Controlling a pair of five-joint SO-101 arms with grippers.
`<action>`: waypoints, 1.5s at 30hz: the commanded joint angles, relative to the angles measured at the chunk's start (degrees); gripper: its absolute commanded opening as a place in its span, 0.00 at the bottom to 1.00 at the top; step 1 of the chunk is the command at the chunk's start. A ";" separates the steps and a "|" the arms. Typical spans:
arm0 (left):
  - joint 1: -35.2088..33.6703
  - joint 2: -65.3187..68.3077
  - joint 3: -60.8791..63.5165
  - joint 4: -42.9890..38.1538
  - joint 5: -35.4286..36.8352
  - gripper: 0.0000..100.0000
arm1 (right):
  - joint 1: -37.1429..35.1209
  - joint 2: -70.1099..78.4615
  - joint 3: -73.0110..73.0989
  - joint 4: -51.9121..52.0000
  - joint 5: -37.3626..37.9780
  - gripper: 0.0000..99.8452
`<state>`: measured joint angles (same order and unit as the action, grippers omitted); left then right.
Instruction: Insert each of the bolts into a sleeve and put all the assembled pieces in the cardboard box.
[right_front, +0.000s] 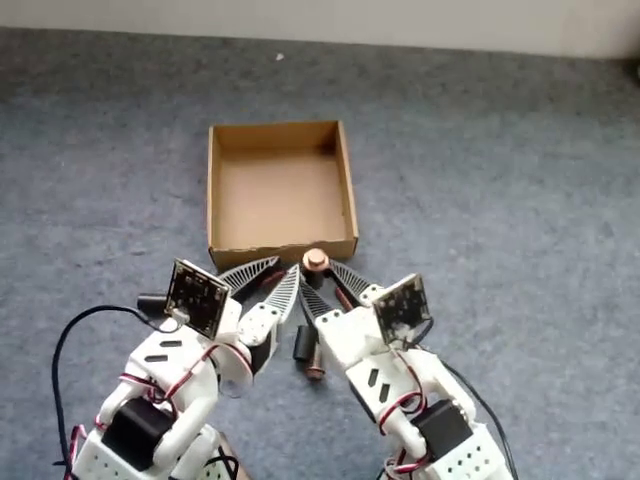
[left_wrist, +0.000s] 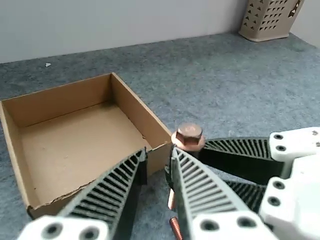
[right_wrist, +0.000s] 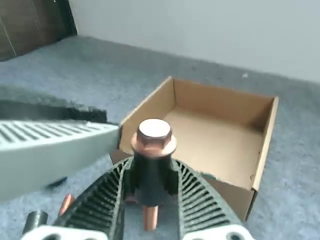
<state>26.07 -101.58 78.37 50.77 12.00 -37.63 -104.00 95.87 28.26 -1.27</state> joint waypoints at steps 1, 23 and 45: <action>-0.75 -0.22 -0.92 0.53 -0.62 0.11 | 0.57 -1.19 5.67 -1.36 -0.70 0.00; -19.47 -0.40 -3.03 3.08 -11.08 0.10 | 9.45 -0.84 4.79 2.95 -3.60 0.00; -37.93 -0.84 17.89 13.19 -23.03 0.10 | 9.27 46.02 -38.20 4.53 -0.70 0.00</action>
<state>-10.95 -102.64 95.60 64.75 -10.68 -28.75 -69.54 67.74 37.76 -3.12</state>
